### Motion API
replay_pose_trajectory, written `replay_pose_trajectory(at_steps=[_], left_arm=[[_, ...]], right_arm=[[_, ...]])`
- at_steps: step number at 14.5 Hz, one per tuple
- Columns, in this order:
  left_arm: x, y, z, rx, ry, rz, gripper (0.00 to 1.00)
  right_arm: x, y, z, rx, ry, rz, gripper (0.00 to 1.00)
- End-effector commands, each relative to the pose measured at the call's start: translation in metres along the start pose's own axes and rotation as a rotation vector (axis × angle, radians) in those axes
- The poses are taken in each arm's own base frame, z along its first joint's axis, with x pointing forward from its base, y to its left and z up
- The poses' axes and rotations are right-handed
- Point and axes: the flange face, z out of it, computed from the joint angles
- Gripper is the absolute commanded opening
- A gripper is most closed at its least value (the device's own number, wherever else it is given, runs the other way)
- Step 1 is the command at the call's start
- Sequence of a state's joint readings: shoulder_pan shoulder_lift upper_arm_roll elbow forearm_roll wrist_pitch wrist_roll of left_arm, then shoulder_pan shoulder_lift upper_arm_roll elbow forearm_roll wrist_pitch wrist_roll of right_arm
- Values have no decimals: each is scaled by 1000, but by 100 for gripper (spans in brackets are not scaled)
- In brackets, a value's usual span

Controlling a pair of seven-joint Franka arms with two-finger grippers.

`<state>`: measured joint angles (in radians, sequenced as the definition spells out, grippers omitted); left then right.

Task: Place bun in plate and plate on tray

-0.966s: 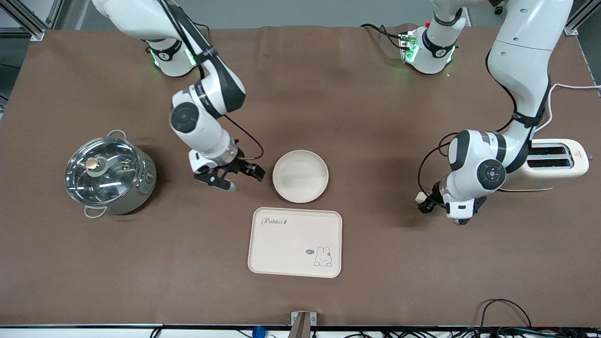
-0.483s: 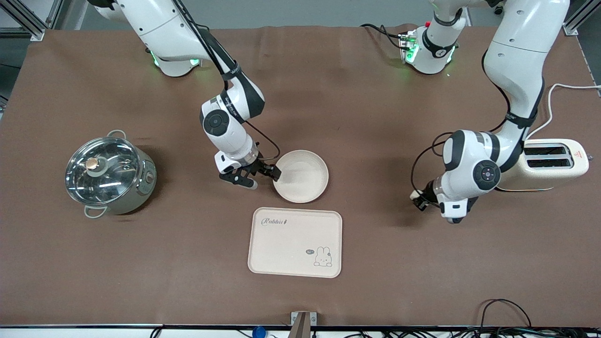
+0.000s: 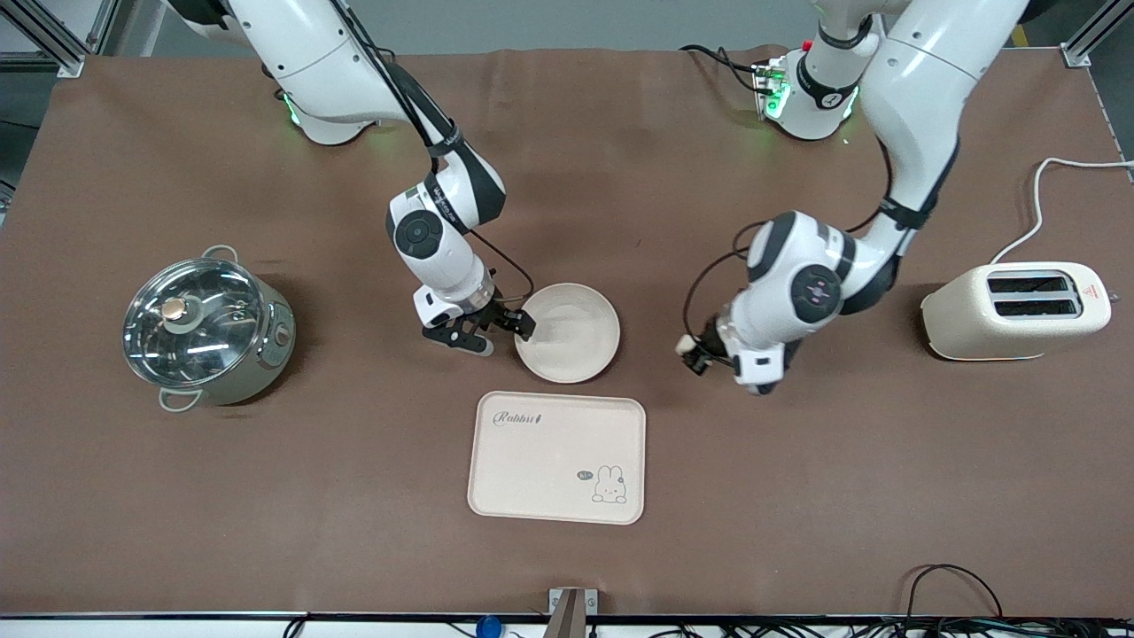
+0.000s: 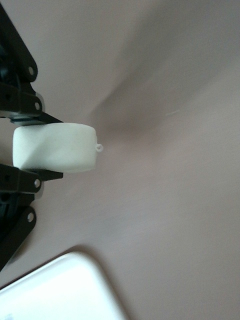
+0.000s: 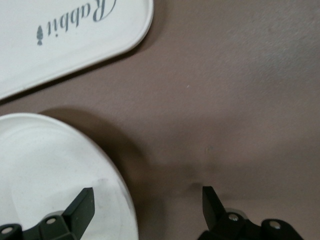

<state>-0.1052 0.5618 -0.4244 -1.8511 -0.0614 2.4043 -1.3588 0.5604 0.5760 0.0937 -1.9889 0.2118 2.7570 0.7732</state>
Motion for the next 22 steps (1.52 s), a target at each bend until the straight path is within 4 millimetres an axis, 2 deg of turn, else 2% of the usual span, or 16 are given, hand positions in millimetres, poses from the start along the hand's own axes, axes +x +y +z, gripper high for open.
replay_pose_trajectory(at_steps=[1,3,6,8,9,10,11,12,16,18,19,22], left_arm=[[-60,23,16,-21,-23,-60,36],[-86,37,31,-27,-36,-100,36],[-121,50,51,-68,-55,-113,36],[-124,50,61,-79,-60,-110,37],[-123,49,66,-81,-60,-112,42],[-123,49,71,-84,-62,-111,53],[-126,49,72,-87,-54,-98,75],[-124,50,67,-92,-48,-93,100],[-117,57,36,-110,-31,-92,100],[-99,62,-6,-94,21,-73,100],[-93,64,-27,-76,40,-69,100],[-90,73,-62,-34,79,-52,100]], right_arm=[[-12,-6,2,4,4,-13,95],[-20,-12,2,3,4,-40,95],[-21,-13,2,-7,14,-78,92],[-21,-14,1,-6,15,-76,92],[-21,-13,2,-6,13,-73,92],[-19,-13,1,-6,16,-71,92],[-19,-12,1,-7,18,-71,90],[-18,-12,1,-8,19,-68,90],[-18,-12,1,-8,19,-68,89],[-18,-12,1,-8,19,-68,87],[-17,-13,1,-7,19,-68,84],[-16,-15,-1,-3,22,-68,61]])
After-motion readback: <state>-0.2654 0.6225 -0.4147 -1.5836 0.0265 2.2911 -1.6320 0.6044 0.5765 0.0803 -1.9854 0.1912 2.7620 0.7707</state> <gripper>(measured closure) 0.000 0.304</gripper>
